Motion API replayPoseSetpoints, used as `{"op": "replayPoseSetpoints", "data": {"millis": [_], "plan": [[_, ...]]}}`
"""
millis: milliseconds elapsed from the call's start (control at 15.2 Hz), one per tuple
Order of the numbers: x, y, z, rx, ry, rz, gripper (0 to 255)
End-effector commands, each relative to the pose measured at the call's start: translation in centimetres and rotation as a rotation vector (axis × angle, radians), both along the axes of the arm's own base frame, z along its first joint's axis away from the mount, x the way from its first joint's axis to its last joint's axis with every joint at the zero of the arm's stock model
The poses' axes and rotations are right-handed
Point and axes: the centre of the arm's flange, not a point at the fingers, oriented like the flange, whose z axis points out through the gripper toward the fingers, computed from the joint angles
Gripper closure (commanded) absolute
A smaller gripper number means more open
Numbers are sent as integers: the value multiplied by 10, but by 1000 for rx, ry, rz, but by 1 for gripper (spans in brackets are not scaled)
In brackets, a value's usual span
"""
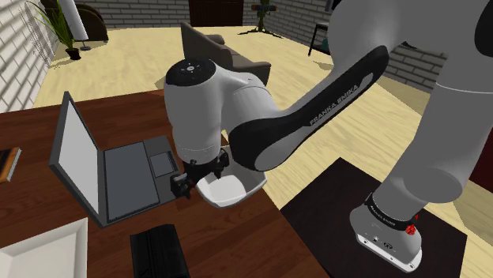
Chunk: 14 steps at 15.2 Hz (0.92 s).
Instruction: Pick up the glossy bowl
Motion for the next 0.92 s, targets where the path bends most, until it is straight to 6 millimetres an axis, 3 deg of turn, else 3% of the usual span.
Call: {"op": "replayPoseSetpoints", "data": {"millis": [0,264,330,858], "plan": [[1,1,-11,0,-1,0,0],[1,1,-25,0,-1,0,0],[0,1,-25,0,-1,0,255],[1,0,-24,0,-1,0,255]]}}
